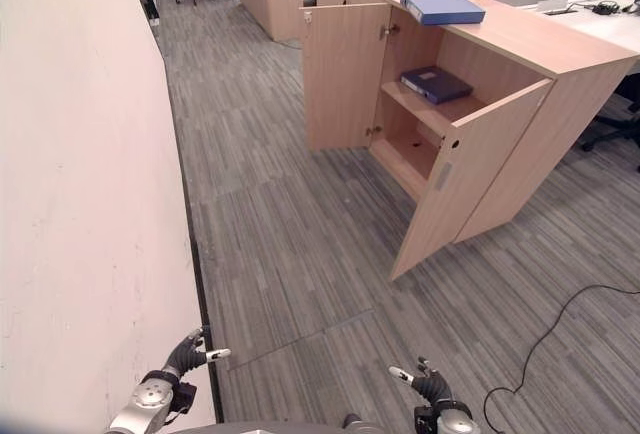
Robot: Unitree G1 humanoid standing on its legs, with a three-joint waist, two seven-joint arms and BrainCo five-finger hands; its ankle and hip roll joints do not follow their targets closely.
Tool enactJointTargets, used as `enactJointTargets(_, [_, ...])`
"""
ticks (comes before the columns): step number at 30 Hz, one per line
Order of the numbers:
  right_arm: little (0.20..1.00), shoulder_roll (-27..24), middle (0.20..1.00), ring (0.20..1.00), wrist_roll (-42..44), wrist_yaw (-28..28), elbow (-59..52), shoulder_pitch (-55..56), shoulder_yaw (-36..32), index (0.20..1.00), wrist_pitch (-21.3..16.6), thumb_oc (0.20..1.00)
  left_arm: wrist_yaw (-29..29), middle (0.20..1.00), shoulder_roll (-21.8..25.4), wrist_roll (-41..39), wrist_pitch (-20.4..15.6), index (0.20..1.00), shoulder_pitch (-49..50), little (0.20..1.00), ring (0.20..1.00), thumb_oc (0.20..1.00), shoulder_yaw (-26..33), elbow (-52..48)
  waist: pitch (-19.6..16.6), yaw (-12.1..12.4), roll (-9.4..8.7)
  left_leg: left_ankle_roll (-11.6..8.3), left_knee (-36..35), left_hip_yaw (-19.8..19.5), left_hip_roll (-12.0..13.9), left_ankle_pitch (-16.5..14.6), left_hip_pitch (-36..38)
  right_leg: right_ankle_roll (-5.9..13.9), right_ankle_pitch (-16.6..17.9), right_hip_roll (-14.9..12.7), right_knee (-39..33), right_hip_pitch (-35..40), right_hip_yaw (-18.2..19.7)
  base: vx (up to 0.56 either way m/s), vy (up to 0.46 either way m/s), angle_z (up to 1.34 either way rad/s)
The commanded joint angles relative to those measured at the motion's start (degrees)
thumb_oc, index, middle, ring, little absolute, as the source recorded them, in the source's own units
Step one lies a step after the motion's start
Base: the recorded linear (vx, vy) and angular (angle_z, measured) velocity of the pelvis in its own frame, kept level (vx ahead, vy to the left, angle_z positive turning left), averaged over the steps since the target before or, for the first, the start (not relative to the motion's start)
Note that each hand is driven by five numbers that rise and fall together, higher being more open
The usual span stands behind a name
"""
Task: Put the empty folder in the office cabinet
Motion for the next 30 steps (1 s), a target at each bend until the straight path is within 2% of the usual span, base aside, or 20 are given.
enactJointTargets(1, [1.000, -0.4, 1.000, 1.000, 2.7, 0.2, 2.0, -3.9, 0.2, 1.000, -1.2, 1.000, 0.7, 1.000, 0.7, -1.8, -1.6, 1.000, -4.2, 1.000, 1.000, 1.000, 0.1, 2.0, 2.4, -1.1, 0.00, -5.49, 0.7, -2.1, 4.7, -1.0, 0.2, 5.24, -4.4, -4.5, 0.3, 2.3, -0.2, 0.00, -0.048, 0.00])
enactJointTargets(6, [1.000, -0.7, 1.000, 1.000, 2.6, 0.3, 2.2, -3.8, 0.3, 1.000, -1.0, 1.000, 0.7, 1.000, 0.8, -2.1, -1.5, 1.000, -4.1, 1.000, 1.000, 1.000, 0.3, 2.2, 2.7, -1.1, 0.29, -5.83, 0.7, -2.3, 5.2, -0.6, -0.2, 4.86, -4.7, -3.9, 0.3, 2.0, 0.1, 0.01, -0.080, 0.02])
enactJointTargets(12, [1.000, -1.3, 1.000, 1.000, 3.0, 0.6, 2.2, -4.3, 0.3, 1.000, -0.9, 1.000, 0.7, 1.000, 1.0, -3.1, -1.1, 1.000, -4.1, 1.000, 1.000, 1.000, 0.8, 2.7, 4.2, -1.3, 0.85, -6.67, 1.9, -2.1, 7.1, 0.6, -0.6, 3.28, -6.4, -1.9, 2.3, 1.2, 0.3, 0.00, -0.109, 0.00])
enactJointTargets(15, [1.000, -1.7, 1.000, 1.000, 3.4, 0.8, 2.2, -4.7, 0.2, 1.000, -0.9, 1.000, 0.5, 1.000, 1.2, -3.6, -1.1, 1.000, -4.4, 1.000, 1.000, 1.000, 0.7, 2.0, 5.3, -1.3, 0.69, -7.09, 6.2, -2.6, 8.0, 0.2, -3.0, 2.46, -7.0, -1.7, 3.9, 0.1, 0.4, -0.04, -0.098, 0.02])
enactJointTargets(16, [1.000, -2.0, 1.000, 1.000, 3.6, 0.9, 2.0, -4.6, 0.0, 1.000, -1.1, 1.000, 0.4, 1.000, 1.4, -3.7, -1.1, 1.000, -4.4, 1.000, 1.000, 1.000, 0.8, 1.8, 5.7, -1.4, 0.43, -7.47, 9.9, -2.8, 8.6, -0.3, -4.9, 1.90, -7.6, -1.5, 4.4, -0.1, 0.4, 0.00, -0.166, 0.06])
enactJointTargets(17, [1.000, -2.6, 1.000, 1.000, 3.6, 0.9, 1.8, -4.3, -0.4, 1.000, -1.2, 1.000, 0.2, 1.000, 1.4, -4.3, -1.0, 1.000, -4.6, 1.000, 1.000, 1.000, 0.6, 1.2, 6.9, -1.2, -0.23, -7.90, 18.1, -3.5, 9.8, 0.6, -8.8, 0.73, -8.5, -1.6, 5.0, 0.4, 0.5, 0.02, -0.204, 0.11])
enactJointTargets(18, [1.000, -3.0, 1.000, 1.000, 3.6, 0.8, 1.9, -4.2, -0.7, 1.000, -1.1, 1.000, 0.2, 1.000, 1.3, -4.3, -1.0, 1.000, -4.7, 1.000, 1.000, 1.000, 0.4, 1.2, 7.7, -1.0, -0.35, -8.02, 21.9, -4.5, 10.6, 2.5, -10.9, 0.16, -8.9, -1.5, 5.3, 0.9, 0.3, 0.03, -0.154, 0.15])
enactJointTargets(19, [1.000, -3.0, 1.000, 1.000, 3.6, 0.8, 1.9, -4.3, -0.7, 1.000, -1.1, 1.000, 0.3, 1.000, 1.3, -4.3, -1.0, 1.000, -4.8, 1.000, 1.000, 1.000, 0.4, 1.2, 7.8, -1.2, -0.26, -8.11, 22.3, -4.7, 10.7, 2.3, -11.2, 0.09, -8.9, -1.4, 5.3, 0.9, 0.1, 0.11, -0.075, 0.16])
enactJointTargets(20, [1.000, -3.5, 1.000, 1.000, 3.7, 0.5, 2.5, -4.3, -1.2, 1.000, -0.8, 1.000, 0.1, 1.000, 1.1, -4.6, -0.9, 1.000, -5.0, 1.000, 1.000, 1.000, 0.2, 1.5, 8.5, -0.7, -0.17, -7.80, 23.2, -5.1, 11.5, 5.0, -14.4, -0.20, -10.3, -1.2, 5.7, 2.3, -0.1, 0.09, -0.035, 0.07])
enactJointTargets(21, [1.000, -3.5, 1.000, 1.000, 3.7, 0.5, 2.5, -4.3, -1.2, 1.000, -0.8, 1.000, 0.2, 1.000, 1.1, -4.6, -0.8, 1.000, -5.0, 1.000, 1.000, 1.000, 0.2, 1.5, 8.5, -0.8, -0.18, -7.81, 23.3, -5.2, 11.5, 5.0, -14.5, -0.20, -10.4, -1.2, 5.7, 2.3, -0.2, 0.17, -0.039, 0.09])
enactJointTargets(23, [1.000, -3.9, 1.000, 1.000, 3.6, 0.5, 3.1, -4.4, -1.4, 1.000, -0.5, 1.000, 0.0, 1.000, 1.2, -4.4, -0.7, 1.000, -4.7, 1.000, 1.000, 1.000, 0.1, 1.5, 8.4, 0.3, -0.59, -7.14, 21.1, -5.0, 11.7, 4.7, -18.2, -0.16, -12.0, -1.3, 6.2, 3.5, 0.3, 0.24, 0.008, 0.09])
enactJointTargets(25, [1.000, -4.3, 1.000, 1.000, 4.0, 0.5, 3.7, -4.8, -1.2, 1.000, -0.5, 1.000, -0.1, 1.000, 1.6, -4.3, -0.1, 1.000, -4.7, 1.000, 1.000, 1.000, -0.1, 1.7, 8.5, 1.6, -0.10, -7.62, 14.4, -6.6, 12.8, 8.4, -21.1, 0.11, -15.1, -0.8, 9.3, 4.2, 1.3, 0.37, 0.083, 0.00])
enactJointTargets(29, [1.000, -4.6, 1.000, 1.000, 4.6, 0.0, 4.7, -6.2, -1.0, 1.000, -0.6, 1.000, 0.4, 1.000, 1.7, -4.7, 0.0, 1.000, -5.3, 1.000, 1.000, 1.000, 0.2, 2.9, 9.0, 2.8, -0.24, -7.82, 8.1, -8.5, 14.5, 8.7, -24.4, 0.55, -18.2, -0.4, 11.1, 5.7, 3.3, 0.31, 0.071, -0.14])
enactJointTargets(30, [1.000, -4.5, 1.000, 1.000, 4.8, -0.2, 5.6, -6.6, -0.7, 1.000, -0.6, 1.000, 0.6, 1.000, 1.8, -4.9, 0.0, 1.000, -5.4, 1.000, 1.000, 1.000, 0.4, 4.1, 8.8, 3.3, -0.46, -8.18, 4.4, -8.5, 15.4, 9.1, -25.7, 1.16, -19.5, -0.6, 10.3, 8.2, 5.0, 0.39, 0.091, -0.14])
